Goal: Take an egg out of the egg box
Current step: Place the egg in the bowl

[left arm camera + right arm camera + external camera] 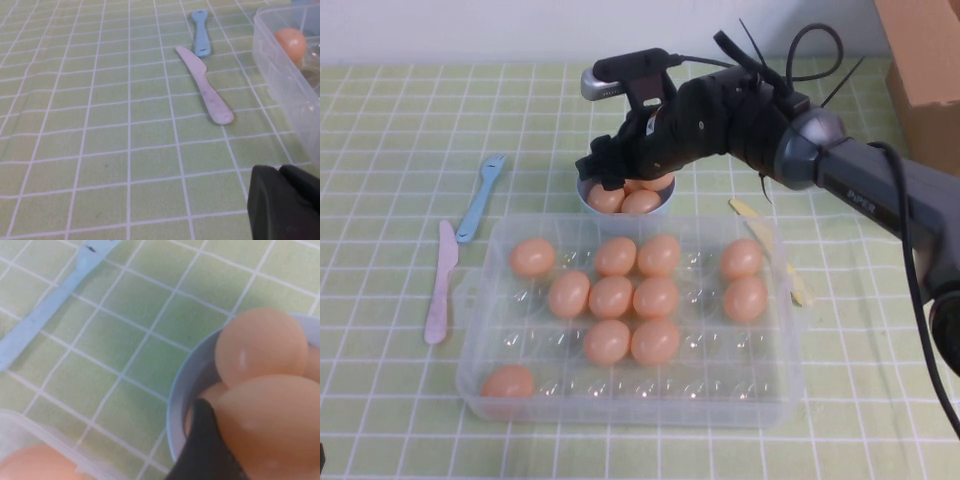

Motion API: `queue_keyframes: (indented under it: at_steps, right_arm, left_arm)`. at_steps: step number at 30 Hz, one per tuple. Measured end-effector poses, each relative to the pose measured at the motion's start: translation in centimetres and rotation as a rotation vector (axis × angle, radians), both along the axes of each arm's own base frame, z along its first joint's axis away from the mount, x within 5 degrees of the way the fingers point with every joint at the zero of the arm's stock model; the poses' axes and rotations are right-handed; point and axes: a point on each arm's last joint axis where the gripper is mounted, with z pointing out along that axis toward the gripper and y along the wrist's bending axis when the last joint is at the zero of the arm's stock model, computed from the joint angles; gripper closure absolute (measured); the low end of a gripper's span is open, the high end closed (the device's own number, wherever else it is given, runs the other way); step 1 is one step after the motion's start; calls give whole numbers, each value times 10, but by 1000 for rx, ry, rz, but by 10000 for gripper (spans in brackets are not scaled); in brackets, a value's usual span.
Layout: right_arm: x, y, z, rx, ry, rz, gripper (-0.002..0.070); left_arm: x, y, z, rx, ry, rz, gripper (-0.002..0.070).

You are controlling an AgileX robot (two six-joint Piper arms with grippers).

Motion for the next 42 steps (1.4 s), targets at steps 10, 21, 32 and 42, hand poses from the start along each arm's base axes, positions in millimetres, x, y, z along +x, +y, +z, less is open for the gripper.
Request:
queue_keyframes:
  at_steps: [10, 21, 32, 42]
  right_arm:
    - [2, 1, -13, -46, -4, 38, 261]
    - [2, 1, -12, -47, -10, 40, 260]
    - [2, 2, -12, -47, -12, 42, 238]
    - [0, 5, -12, -47, -13, 48, 175]
  left_arm:
    - [0, 0, 0, 0, 0, 0, 680]
    - [0, 0, 0, 0, 0, 0, 680]
    - [0, 0, 0, 0, 0, 0, 680]
    - [0, 0, 0, 0, 0, 0, 680]
